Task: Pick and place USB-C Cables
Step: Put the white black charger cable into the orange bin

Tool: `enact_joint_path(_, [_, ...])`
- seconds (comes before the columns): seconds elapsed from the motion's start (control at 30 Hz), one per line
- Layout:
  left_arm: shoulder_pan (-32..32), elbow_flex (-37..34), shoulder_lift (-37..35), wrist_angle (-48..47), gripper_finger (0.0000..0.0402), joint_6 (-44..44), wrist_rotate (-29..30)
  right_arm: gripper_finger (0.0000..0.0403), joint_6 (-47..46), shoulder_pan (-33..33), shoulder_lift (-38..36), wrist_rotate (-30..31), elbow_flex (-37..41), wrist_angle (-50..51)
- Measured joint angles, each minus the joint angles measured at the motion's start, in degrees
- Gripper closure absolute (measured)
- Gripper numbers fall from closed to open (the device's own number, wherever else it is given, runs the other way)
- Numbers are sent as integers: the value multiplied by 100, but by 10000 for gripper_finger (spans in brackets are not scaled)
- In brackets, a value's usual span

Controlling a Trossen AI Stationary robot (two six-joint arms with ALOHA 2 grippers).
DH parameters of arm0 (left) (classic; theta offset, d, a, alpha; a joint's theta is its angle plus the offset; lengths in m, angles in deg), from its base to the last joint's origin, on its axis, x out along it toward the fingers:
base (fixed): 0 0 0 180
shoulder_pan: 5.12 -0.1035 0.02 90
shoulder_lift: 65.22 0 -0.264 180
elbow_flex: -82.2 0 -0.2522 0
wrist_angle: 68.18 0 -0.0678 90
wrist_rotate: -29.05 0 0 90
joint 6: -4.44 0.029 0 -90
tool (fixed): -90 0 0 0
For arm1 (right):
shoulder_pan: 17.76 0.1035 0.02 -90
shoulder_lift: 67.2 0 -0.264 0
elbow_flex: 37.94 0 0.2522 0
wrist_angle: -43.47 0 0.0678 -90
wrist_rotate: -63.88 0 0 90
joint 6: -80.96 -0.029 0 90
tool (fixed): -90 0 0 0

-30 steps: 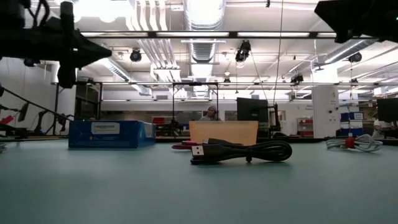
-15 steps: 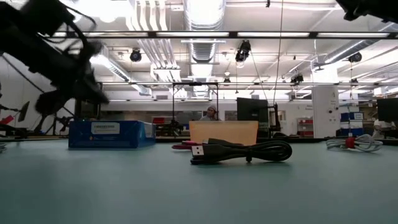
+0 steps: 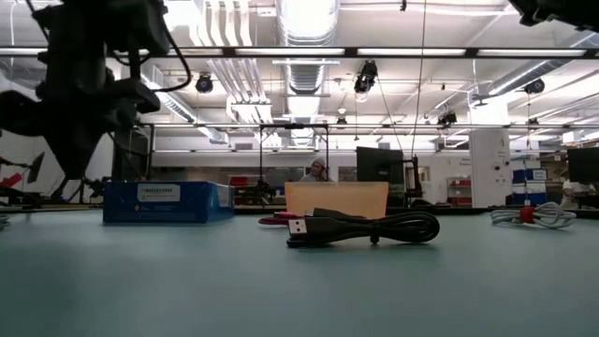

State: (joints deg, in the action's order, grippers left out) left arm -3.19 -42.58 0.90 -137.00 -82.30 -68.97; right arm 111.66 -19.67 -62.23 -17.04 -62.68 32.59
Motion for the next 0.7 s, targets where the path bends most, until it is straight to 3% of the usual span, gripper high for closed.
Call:
enact_joint_path(0.2, [135, 209, 500, -692, 401, -117, -685, 344, 132, 0, -2, 10, 0, 311])
enact_joint_path(0.7, [724, -297, 683, -853, 386, -581, -793, 344, -13, 0, 0, 11, 0, 516])
